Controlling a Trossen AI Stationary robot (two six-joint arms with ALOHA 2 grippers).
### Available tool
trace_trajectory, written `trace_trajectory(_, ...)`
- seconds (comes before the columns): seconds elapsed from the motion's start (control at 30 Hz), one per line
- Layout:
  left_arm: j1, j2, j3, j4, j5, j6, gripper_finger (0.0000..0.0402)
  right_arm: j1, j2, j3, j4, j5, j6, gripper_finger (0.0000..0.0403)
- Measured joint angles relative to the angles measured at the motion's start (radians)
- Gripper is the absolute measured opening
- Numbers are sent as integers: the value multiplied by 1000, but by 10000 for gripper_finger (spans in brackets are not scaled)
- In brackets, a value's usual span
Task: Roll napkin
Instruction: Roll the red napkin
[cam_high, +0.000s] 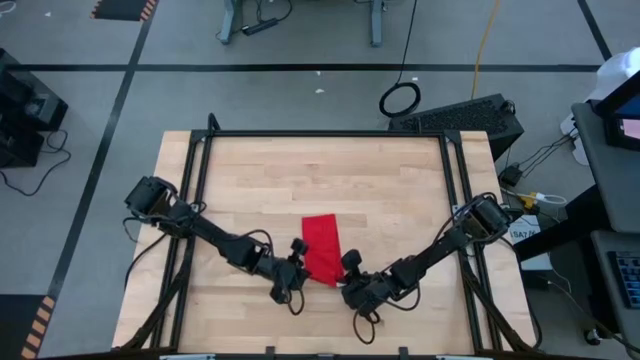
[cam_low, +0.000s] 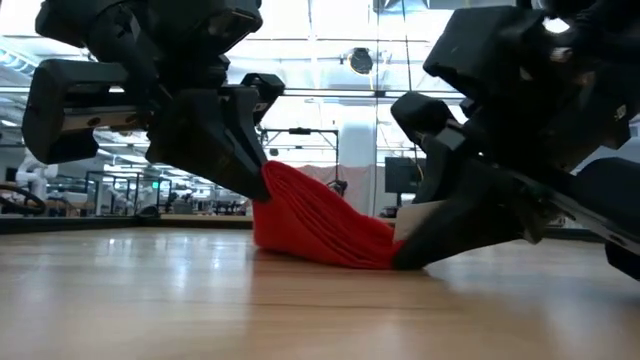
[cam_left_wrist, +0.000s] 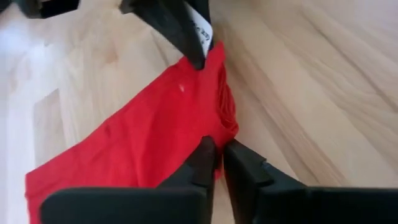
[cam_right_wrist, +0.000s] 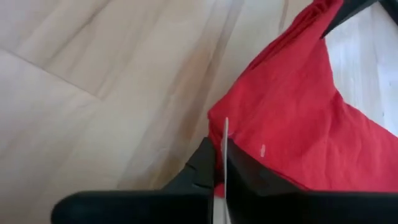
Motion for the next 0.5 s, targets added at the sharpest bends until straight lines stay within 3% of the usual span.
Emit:
trace_trajectory(0.2,-34,0,0,0,-72,-83,115,-27,1,0,4,12,107,8)
trace_trajectory(0.33,-94,0,-5,0,-181,-92,166,-42,3,-2,21,19,154,5)
trace_trajectory(0.5,-156,0,-19,-29,-297,-155,202,-57,4,-3,65,18,183,3)
